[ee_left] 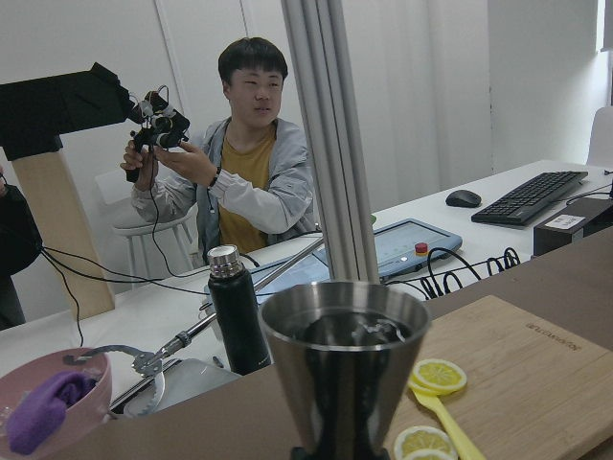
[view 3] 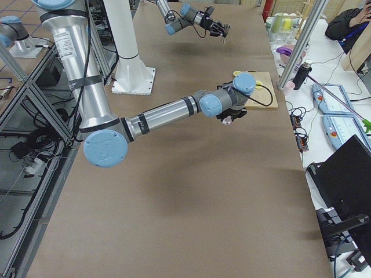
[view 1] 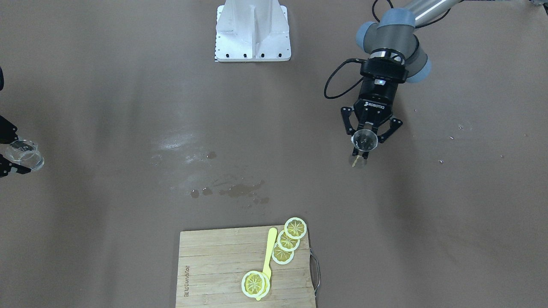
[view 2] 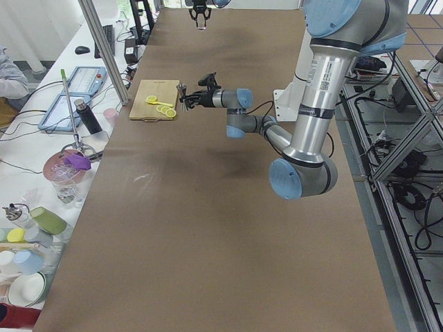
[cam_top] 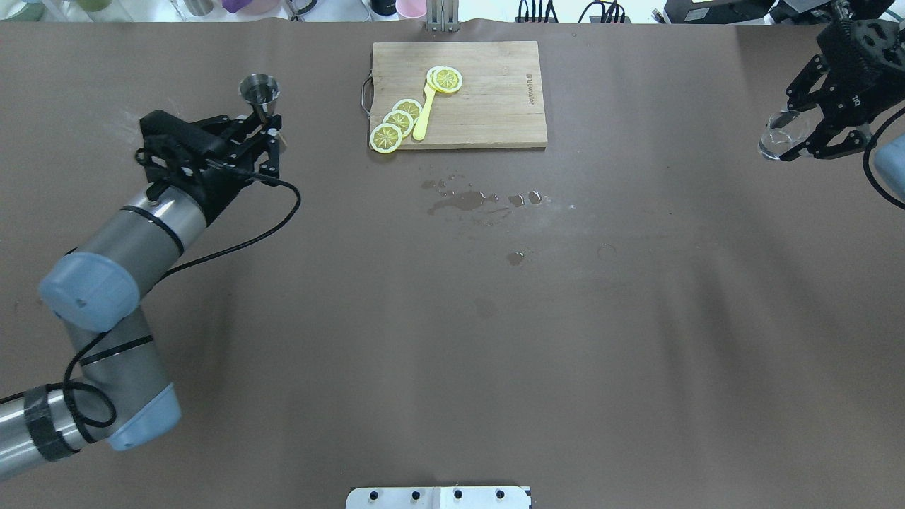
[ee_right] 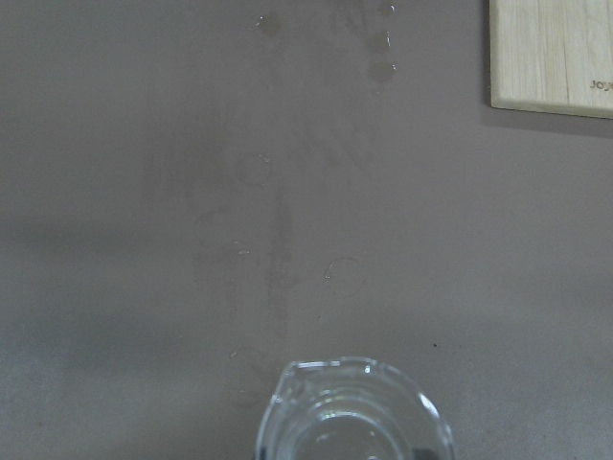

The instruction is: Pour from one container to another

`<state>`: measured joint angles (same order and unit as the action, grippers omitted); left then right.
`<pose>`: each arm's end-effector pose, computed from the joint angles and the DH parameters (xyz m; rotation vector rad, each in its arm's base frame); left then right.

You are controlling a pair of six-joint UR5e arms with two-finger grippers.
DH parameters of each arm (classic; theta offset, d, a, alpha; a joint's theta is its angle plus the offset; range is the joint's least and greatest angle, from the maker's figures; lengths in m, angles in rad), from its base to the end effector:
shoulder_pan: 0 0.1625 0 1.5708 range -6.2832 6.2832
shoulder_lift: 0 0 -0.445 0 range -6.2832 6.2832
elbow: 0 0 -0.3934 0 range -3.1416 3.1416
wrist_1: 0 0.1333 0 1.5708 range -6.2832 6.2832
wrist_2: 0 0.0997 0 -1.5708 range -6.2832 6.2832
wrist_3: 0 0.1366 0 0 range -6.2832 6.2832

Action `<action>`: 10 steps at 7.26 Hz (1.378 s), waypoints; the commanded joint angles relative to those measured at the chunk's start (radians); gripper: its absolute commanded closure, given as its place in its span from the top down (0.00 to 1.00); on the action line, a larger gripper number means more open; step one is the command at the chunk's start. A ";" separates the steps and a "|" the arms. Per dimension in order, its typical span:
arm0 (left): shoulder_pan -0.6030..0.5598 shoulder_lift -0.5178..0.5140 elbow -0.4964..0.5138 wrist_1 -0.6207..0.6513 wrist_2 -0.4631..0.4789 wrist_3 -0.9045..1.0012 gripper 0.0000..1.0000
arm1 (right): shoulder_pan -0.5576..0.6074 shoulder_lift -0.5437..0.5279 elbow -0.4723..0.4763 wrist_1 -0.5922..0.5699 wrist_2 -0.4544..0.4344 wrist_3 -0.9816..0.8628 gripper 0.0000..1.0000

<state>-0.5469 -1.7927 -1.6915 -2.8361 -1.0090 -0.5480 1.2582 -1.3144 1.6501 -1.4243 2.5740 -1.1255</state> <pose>0.3885 -0.4778 0.3605 1.3951 0.7891 -0.0823 -0.1693 -0.5828 0.4822 0.8865 -0.8141 -1.5223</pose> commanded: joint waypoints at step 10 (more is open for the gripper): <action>0.186 0.365 0.082 -0.323 0.395 -0.225 0.00 | -0.008 -0.027 -0.494 0.844 0.055 0.151 0.00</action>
<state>-0.3772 -1.4356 -1.5986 -3.1997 -0.6570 -0.7568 1.2549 -1.3995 1.2329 -0.6198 2.6319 -0.9856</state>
